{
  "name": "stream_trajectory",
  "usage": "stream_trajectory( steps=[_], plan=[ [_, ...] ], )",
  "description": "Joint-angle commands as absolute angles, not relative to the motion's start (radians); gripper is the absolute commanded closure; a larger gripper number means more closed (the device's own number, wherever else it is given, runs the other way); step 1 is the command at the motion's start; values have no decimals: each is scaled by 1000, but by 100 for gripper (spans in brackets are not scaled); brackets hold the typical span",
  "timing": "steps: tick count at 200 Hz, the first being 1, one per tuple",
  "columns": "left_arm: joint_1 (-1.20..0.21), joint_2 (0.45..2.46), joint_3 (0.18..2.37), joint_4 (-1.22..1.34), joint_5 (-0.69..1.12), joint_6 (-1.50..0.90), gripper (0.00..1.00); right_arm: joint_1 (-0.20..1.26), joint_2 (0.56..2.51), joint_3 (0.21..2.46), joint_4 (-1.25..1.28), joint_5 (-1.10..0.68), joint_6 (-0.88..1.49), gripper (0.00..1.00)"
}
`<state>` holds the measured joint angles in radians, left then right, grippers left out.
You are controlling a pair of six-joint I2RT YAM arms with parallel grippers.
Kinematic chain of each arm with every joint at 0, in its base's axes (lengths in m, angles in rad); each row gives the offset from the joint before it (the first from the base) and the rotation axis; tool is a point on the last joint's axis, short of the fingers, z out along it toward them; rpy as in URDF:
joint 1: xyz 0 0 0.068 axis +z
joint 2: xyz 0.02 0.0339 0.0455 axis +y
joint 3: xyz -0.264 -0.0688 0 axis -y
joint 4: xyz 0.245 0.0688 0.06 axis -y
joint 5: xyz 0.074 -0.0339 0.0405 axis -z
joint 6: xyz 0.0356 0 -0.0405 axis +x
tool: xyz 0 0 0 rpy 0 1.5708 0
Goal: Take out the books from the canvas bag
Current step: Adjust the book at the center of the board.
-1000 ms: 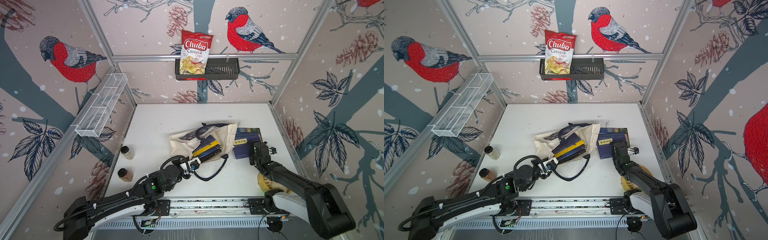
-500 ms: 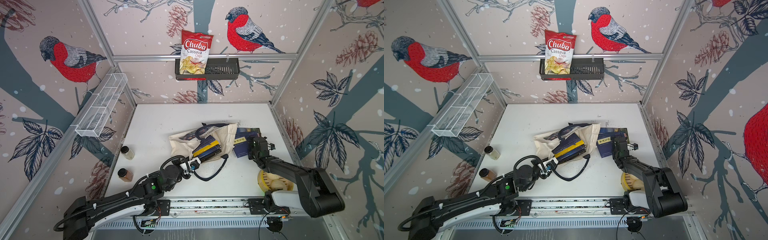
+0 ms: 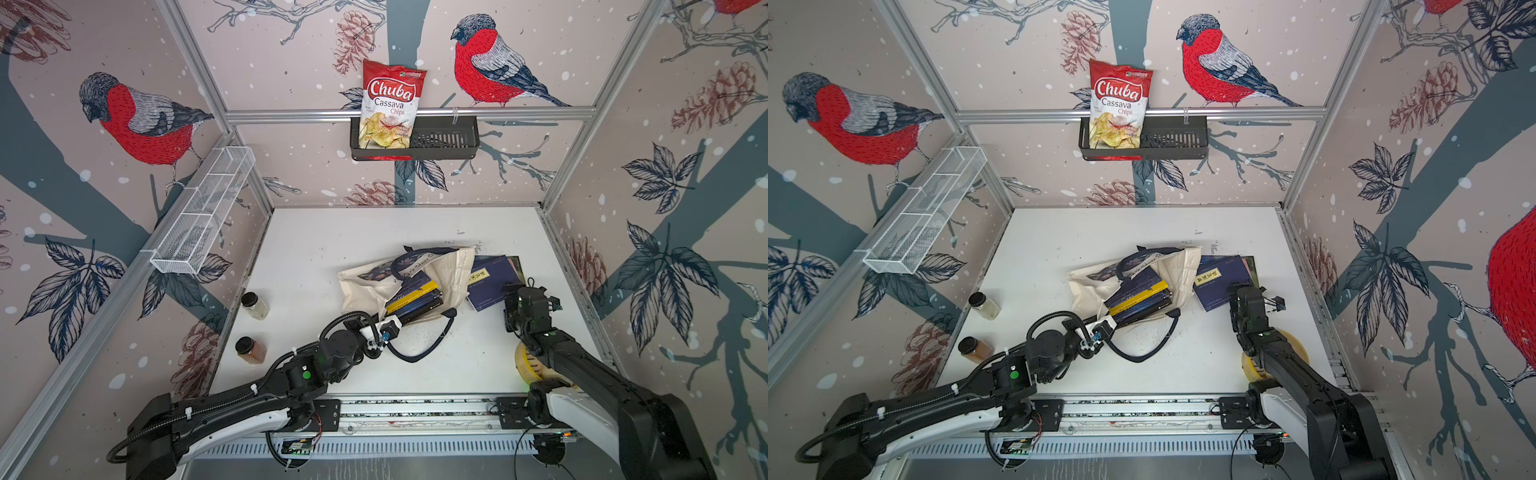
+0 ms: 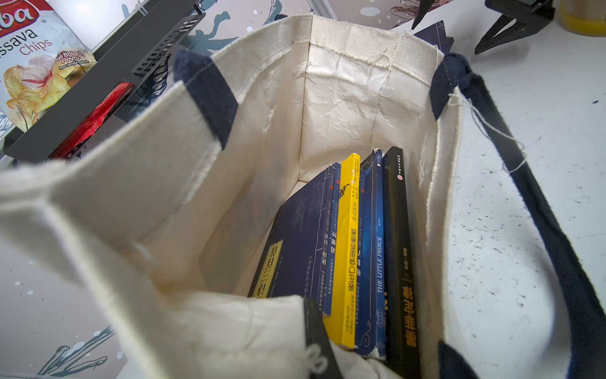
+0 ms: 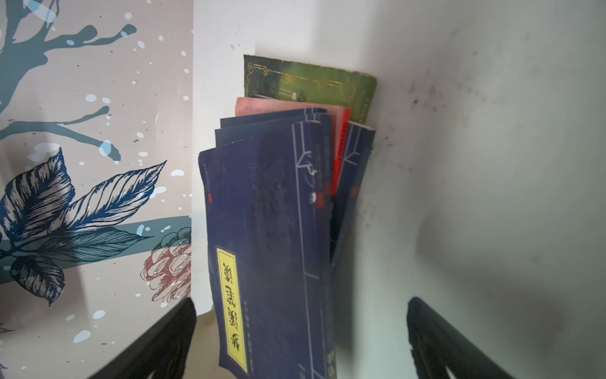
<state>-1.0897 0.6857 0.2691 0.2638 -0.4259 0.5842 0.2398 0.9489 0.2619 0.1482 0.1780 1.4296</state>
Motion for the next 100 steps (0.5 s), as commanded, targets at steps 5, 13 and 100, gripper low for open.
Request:
stream_trajectory(
  steps=[5,13,100],
  plan=[
    [-1093,669,274,333,-399,618,100,288,843,257,65,143,1374,3],
    [-1093,666,273,328,-397,618,100,323,809,266,60,141,1350,5],
    [-1100,706,273,303,-388,633,100,896,728,575,-20,436,1113,18]
  ],
)
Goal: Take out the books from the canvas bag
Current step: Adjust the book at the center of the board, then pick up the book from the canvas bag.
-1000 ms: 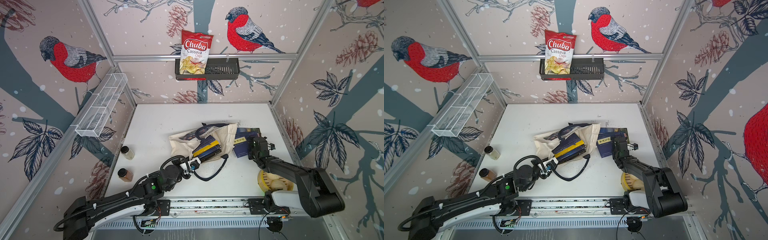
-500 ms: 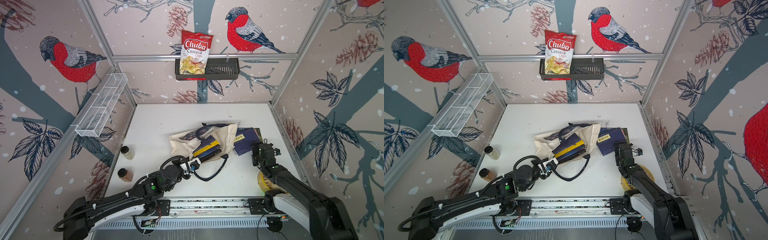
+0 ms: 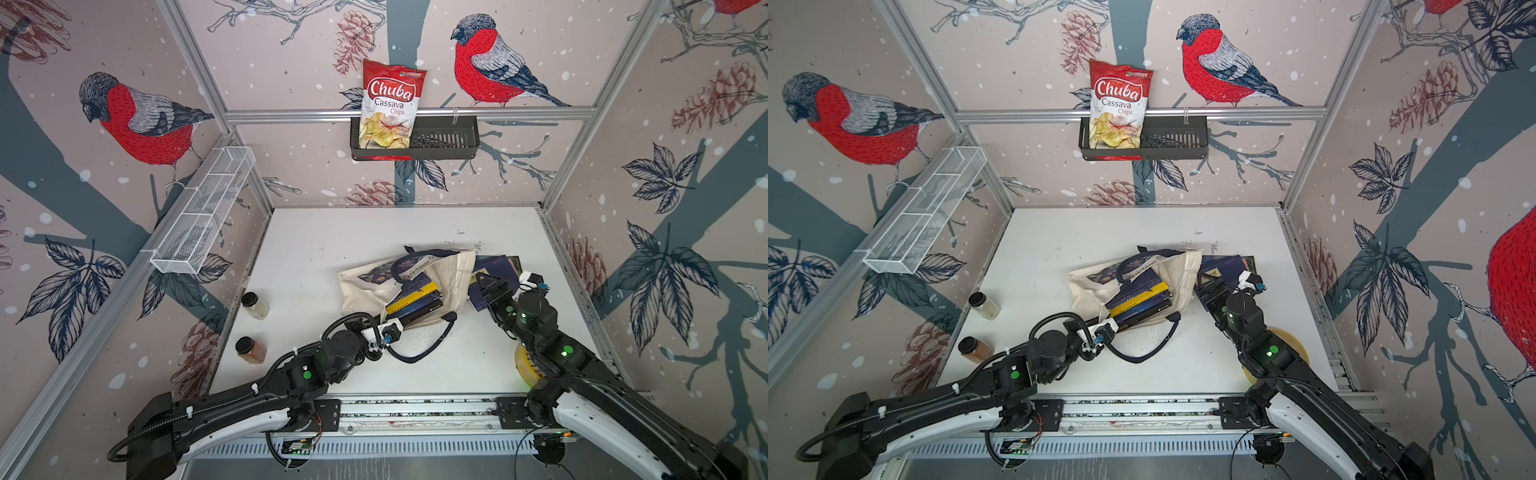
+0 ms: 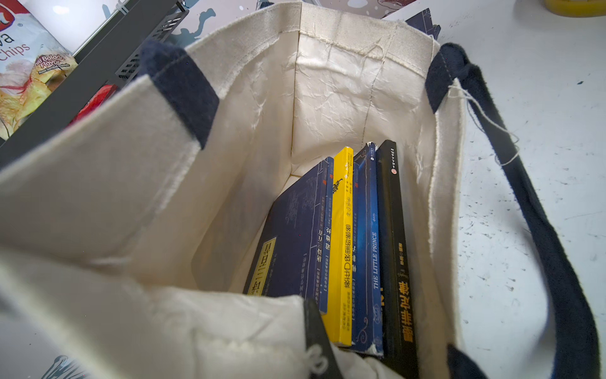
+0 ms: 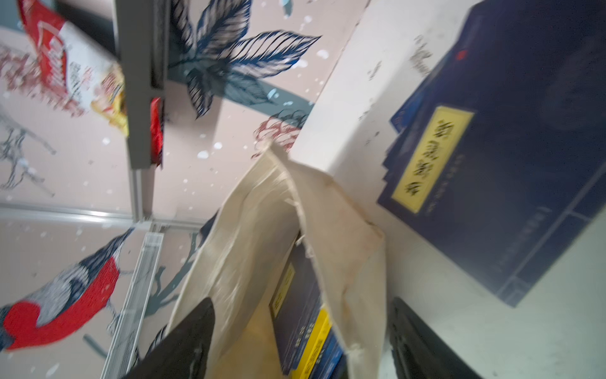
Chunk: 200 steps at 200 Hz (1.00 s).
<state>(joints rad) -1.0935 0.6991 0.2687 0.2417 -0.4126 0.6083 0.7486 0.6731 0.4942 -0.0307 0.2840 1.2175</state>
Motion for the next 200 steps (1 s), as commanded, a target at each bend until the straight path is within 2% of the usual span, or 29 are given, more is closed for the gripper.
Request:
stream_trajectory(
  steps=[1,21,63,136,177,200],
  plan=[
    [-1099,707,273,303,-389,634,100,905,733,579,-18,444,1111,18],
    [-1104,702,266,315,-393,634,100,1025,821,607,65,484,1077,18],
    [-1111,696,256,329,-394,637,100,1049,1039,594,304,321,1075,23],
    [-1114,672,250,362,-414,632,100,1045,1353,581,514,216,1142,28],
    [-1113,670,249,364,-408,629,100,973,1487,604,613,121,1186,34],
    [-1114,673,249,364,-406,631,100,940,1525,625,642,131,1164,36]
  ],
)
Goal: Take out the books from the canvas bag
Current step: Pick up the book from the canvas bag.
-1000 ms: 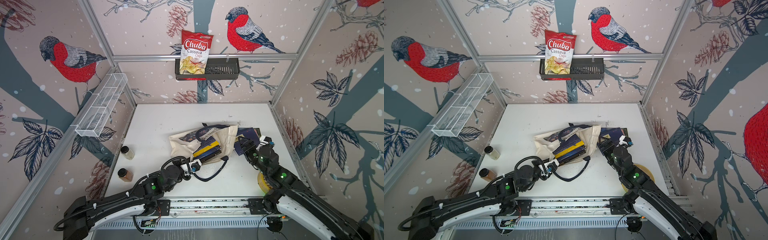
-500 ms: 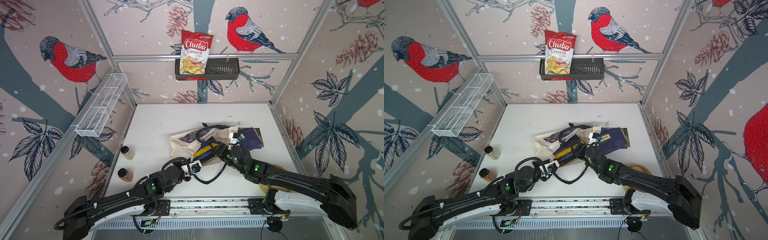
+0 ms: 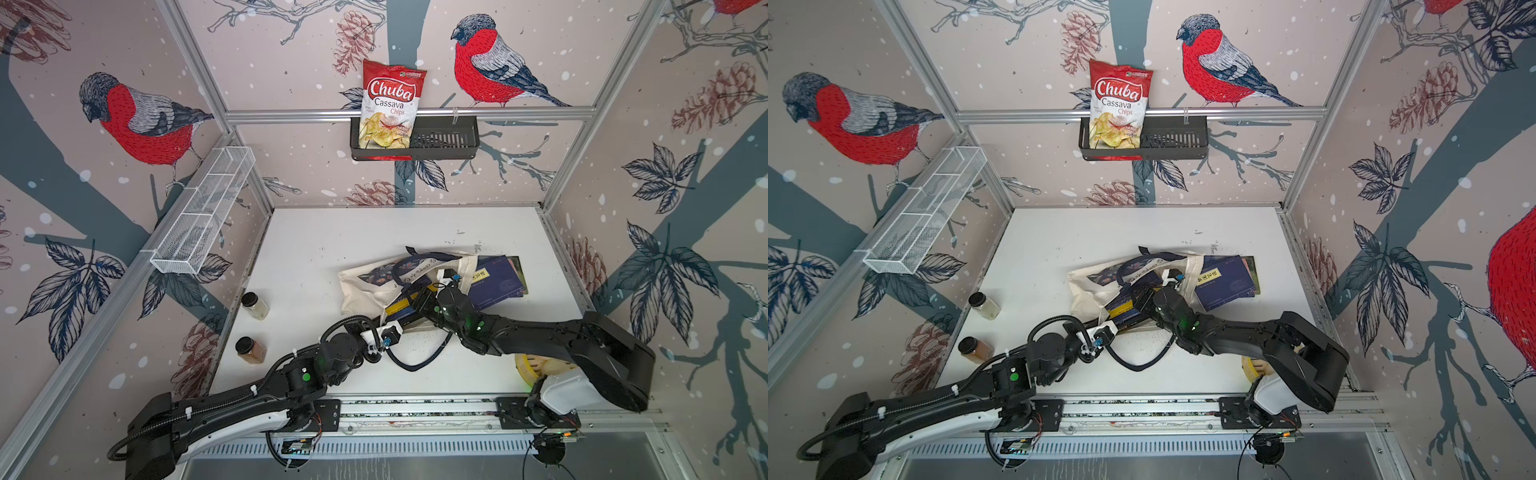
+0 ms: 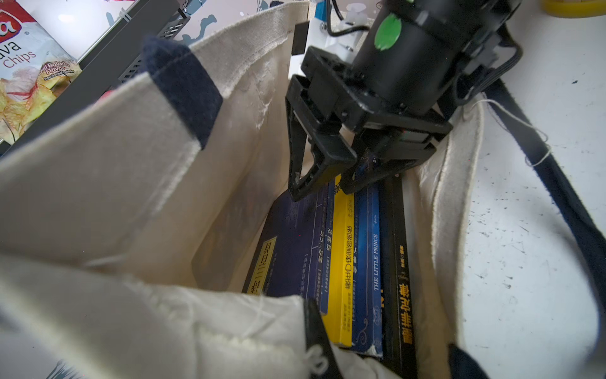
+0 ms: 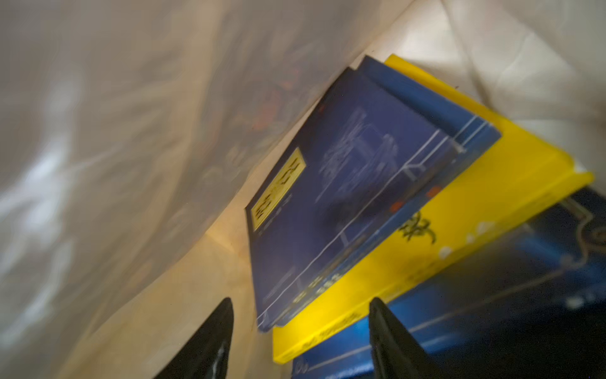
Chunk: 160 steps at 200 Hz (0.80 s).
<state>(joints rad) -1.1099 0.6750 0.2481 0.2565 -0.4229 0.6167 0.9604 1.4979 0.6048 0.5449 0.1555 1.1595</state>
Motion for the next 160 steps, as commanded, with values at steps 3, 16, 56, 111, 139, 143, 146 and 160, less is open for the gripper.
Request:
stream_trajectory(
  steps=[3,16,56,111,139,143,146,160],
  plan=[
    [-1114,672,249,364,-405,631,100,936,1531,628,643,135,1162,36],
    [-1113,673,250,362,-402,629,100,916,1565,656,624,116,1170,37],
    [-1114,678,251,360,-400,632,100,881,1664,682,671,39,1205,43],
    [-1114,676,250,364,-400,638,100,985,1563,660,560,258,1161,29],
    [-1114,678,251,362,-405,638,100,932,1639,646,669,135,1210,37],
    [-1115,677,250,362,-407,637,100,924,1649,647,685,112,1214,38],
    [-1114,675,250,362,-408,638,100,921,1656,649,692,101,1217,38],
    [-1114,672,250,361,-411,639,100,917,1675,665,694,98,1220,38]
  ],
)
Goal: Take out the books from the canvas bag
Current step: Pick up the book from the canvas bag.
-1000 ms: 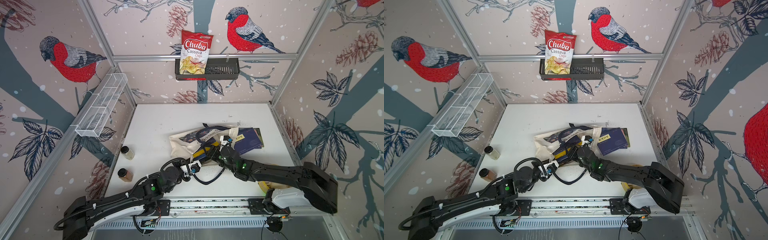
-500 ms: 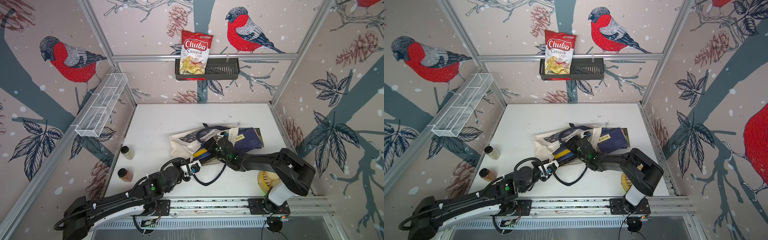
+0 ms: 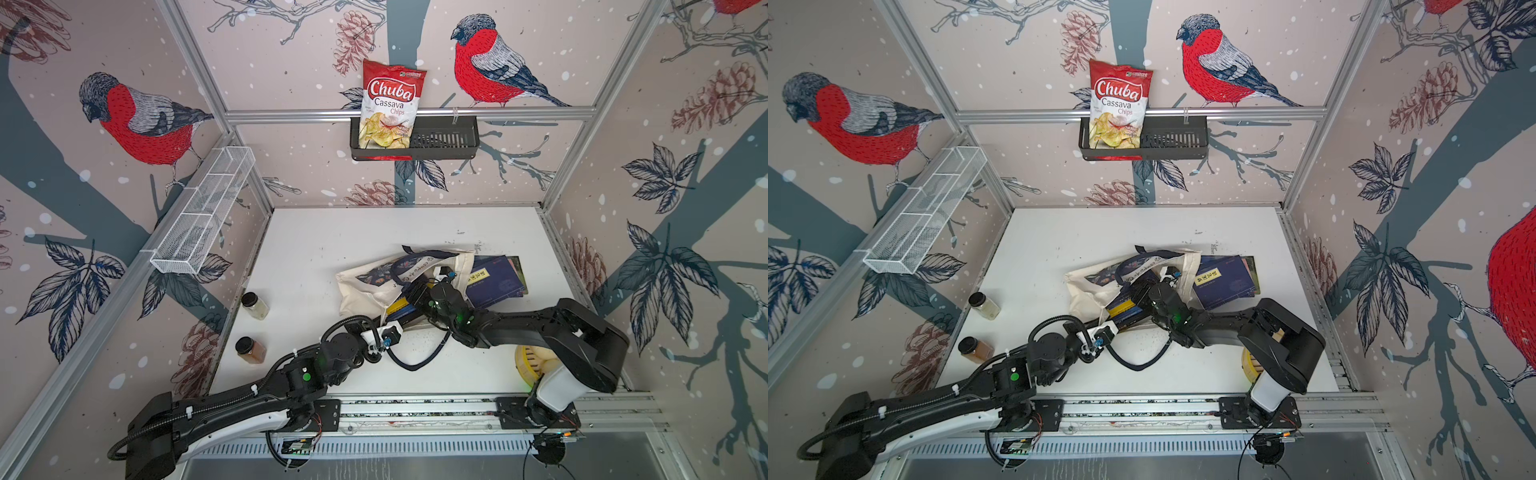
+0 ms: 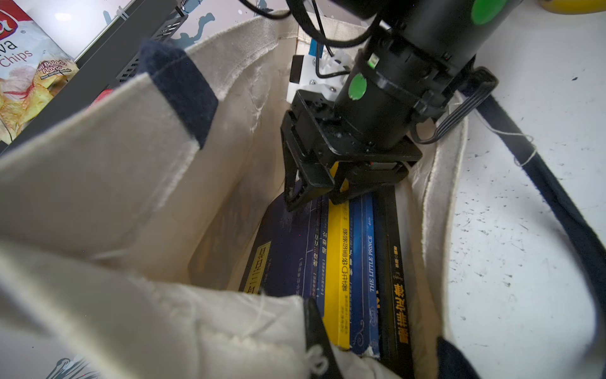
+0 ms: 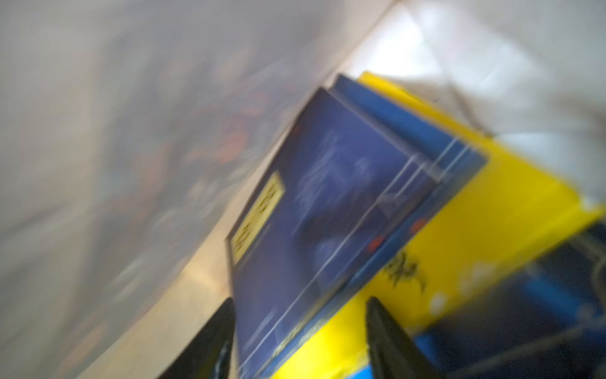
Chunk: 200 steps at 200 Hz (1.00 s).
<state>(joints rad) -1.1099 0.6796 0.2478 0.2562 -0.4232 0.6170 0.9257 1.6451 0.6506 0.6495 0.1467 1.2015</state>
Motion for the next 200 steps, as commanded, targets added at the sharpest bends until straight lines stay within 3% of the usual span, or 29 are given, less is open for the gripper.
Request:
stream_trajectory(
  steps=[1,106,154,200],
  plan=[
    [-1114,672,250,361,-411,638,100,917,1676,667,694,98,1220,38],
    [-1115,674,247,360,-387,641,100,893,1696,783,618,165,1167,43],
    [-1116,677,242,369,-394,649,100,939,1720,647,744,194,1241,37],
    [-1116,681,241,370,-391,648,100,909,1750,698,789,185,1185,48]
  ],
)
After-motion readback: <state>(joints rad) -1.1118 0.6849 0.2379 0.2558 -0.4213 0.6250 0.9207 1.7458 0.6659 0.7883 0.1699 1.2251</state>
